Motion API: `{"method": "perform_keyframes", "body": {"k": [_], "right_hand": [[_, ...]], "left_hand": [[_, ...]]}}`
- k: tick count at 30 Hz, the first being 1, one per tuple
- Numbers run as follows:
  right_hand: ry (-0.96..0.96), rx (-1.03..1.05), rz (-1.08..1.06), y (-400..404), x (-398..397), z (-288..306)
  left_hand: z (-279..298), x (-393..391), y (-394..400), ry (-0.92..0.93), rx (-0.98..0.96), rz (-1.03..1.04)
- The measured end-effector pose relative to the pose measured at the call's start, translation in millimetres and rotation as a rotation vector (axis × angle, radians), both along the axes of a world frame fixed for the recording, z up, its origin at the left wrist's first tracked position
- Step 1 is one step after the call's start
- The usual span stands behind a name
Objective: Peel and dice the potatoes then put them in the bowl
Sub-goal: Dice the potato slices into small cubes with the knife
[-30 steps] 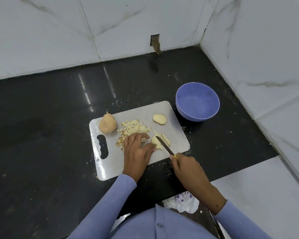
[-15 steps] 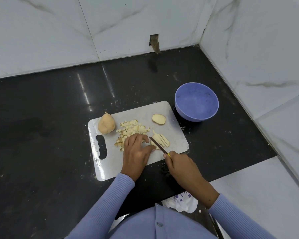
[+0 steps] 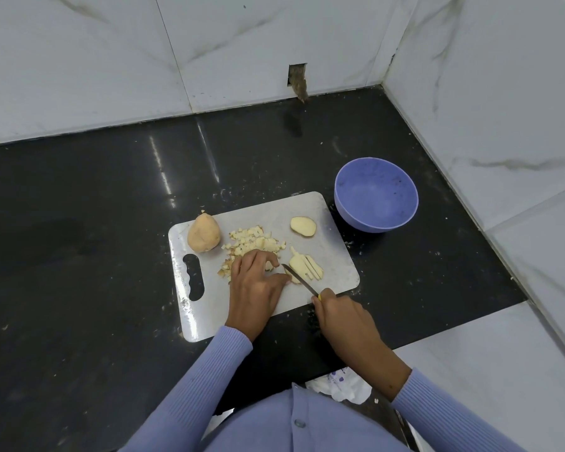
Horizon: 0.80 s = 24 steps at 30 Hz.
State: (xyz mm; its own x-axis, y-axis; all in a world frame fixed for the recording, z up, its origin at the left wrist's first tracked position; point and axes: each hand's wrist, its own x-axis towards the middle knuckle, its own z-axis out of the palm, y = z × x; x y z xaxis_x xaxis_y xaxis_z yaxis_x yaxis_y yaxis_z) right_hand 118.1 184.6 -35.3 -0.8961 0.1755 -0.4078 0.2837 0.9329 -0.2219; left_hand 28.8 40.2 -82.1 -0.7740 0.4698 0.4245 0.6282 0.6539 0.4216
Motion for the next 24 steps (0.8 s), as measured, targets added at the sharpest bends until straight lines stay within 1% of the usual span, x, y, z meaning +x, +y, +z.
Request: {"method": "perform_keyframes", "body": {"k": [6, 11, 16, 20, 24], "right_hand": [[-0.016, 0.051, 0.028, -2.2, 0.0, -7.5], [-0.036, 0.058, 0.033, -2.4, -1.8, -6.3], [-0.067, 0.047, 0.016, -1.0, -1.1, -6.0], [-0.074, 0.054, 0.012, -1.5, -0.8, -5.4], [-0.068, 0.05, 0.012, -1.4, -1.3, -4.6]], "left_hand": [[2.5, 3.0, 1.5, -0.196, 0.035, 0.094], [7.3, 8.7, 10.2, -0.325, 0.064, 0.22], [8.1, 5.4, 12.2, -0.374, 0.089, 0.289], [9.9, 9.6, 16.7, -0.413, 0.114, 0.274], [6.9, 16.1, 23.5, -0.41, 0.114, 0.271]]}}
